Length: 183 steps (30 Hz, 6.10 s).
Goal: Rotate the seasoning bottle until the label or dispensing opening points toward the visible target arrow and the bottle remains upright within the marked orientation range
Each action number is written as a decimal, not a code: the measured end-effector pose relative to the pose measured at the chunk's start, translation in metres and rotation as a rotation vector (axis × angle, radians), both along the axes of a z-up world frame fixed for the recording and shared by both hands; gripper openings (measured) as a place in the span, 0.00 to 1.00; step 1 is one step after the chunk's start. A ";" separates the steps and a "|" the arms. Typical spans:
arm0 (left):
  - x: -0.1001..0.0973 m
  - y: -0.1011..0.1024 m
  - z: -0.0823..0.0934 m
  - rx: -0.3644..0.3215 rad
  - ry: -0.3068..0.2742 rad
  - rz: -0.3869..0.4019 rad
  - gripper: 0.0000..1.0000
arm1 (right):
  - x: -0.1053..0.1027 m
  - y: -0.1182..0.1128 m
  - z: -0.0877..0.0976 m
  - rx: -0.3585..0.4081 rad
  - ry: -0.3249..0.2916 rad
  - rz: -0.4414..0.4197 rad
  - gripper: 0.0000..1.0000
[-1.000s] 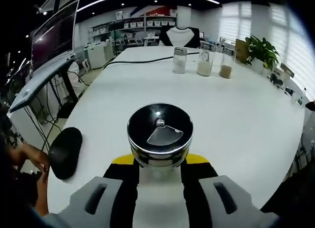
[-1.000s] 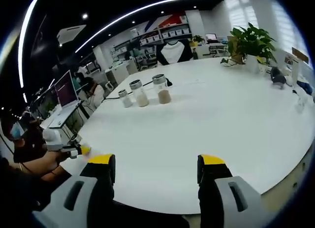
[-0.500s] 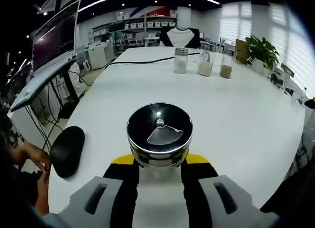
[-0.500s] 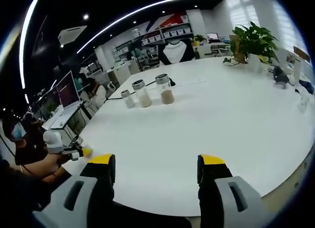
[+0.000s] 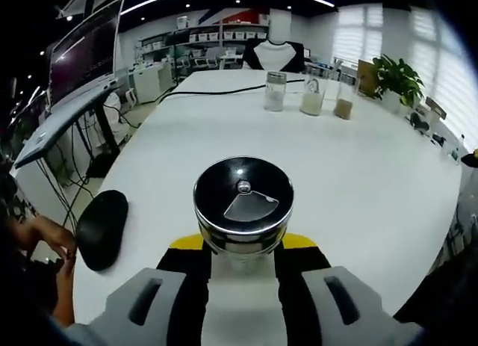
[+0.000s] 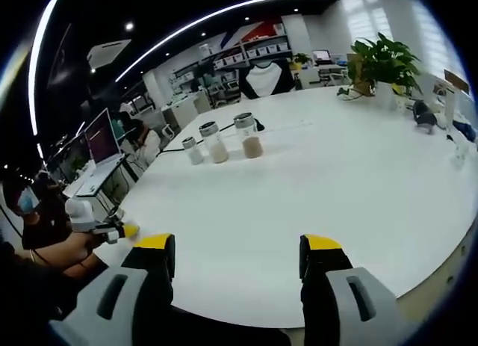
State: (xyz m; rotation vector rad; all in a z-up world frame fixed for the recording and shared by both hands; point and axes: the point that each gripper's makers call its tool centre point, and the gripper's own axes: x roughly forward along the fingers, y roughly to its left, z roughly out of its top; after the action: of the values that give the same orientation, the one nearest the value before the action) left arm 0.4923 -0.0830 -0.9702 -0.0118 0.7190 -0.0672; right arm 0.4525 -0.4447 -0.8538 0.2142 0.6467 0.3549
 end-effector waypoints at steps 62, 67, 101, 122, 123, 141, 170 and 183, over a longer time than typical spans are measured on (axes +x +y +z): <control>0.225 -0.069 0.097 0.042 -0.162 -0.256 0.87 | -0.004 -0.059 0.006 0.042 -0.049 -0.230 0.68; 0.242 -0.071 0.092 0.038 -0.142 -0.282 0.86 | 0.021 -0.033 0.021 0.028 -0.099 -0.073 0.68; 0.323 -0.082 0.055 -0.037 -0.179 -0.218 0.44 | 0.078 -0.010 0.022 -0.026 -0.091 -0.045 0.67; 0.271 -0.096 0.054 -0.032 -0.128 -0.234 0.35 | 0.077 0.013 0.024 0.012 -0.093 0.066 0.66; 0.265 -0.097 0.053 -0.035 -0.121 -0.232 0.35 | 0.075 0.014 0.024 0.018 -0.095 0.070 0.66; 0.104 -0.109 0.053 -0.052 -0.090 -0.226 0.35 | 0.034 0.019 0.029 0.047 -0.127 0.132 0.66; 0.047 -0.090 0.045 -0.001 -0.013 -0.332 0.56 | 0.004 0.030 0.040 0.069 -0.135 0.199 0.66; 0.039 -0.086 0.051 0.068 0.003 -0.344 0.49 | -0.001 0.024 0.034 0.070 -0.121 0.173 0.66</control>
State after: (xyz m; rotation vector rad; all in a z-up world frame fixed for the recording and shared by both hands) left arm 0.5311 -0.1693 -0.9190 0.1775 0.7199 -0.3713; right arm 0.4516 -0.4206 -0.8199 0.2024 0.5351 0.5535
